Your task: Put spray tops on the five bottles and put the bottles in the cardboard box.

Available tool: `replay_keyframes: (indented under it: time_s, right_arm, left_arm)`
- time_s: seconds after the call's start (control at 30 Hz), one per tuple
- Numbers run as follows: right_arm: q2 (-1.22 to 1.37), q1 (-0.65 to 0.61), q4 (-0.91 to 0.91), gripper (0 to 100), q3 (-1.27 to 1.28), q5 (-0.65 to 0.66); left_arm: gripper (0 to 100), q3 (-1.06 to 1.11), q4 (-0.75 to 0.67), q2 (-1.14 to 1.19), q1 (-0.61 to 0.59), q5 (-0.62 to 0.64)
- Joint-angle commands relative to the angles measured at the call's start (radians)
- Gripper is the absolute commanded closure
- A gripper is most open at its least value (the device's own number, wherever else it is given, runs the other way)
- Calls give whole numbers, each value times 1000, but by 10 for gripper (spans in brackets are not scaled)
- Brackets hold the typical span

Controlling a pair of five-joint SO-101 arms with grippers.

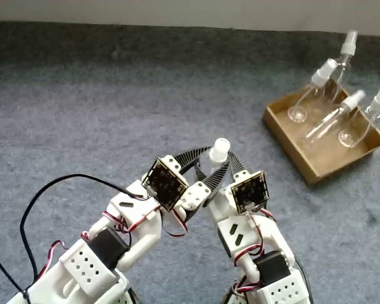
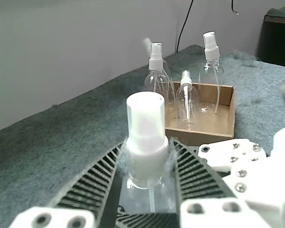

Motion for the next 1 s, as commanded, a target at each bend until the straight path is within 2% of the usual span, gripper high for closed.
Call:
replay_keyframes:
  time_s: [0.0, 0.3, 0.5, 0.7, 0.97]
  right_arm:
    - [-13, 21, 2, 900, 145, 14]
    - [-13, 21, 2, 900, 145, 11]
    - [-13, 21, 2, 900, 145, 11]
    - [-13, 21, 2, 900, 145, 12]
    - [-13, 21, 2, 900, 145, 14]
  left_arm:
    - [965, -54, 21, -5, 21, -6]
    - [962, 19, 20, -5, -51, -5]
    - [957, 27, 25, -5, -56, -5]
    - [825, 25, 68, -13, -56, -6]
    - [814, -4, 104, -16, -56, -8]
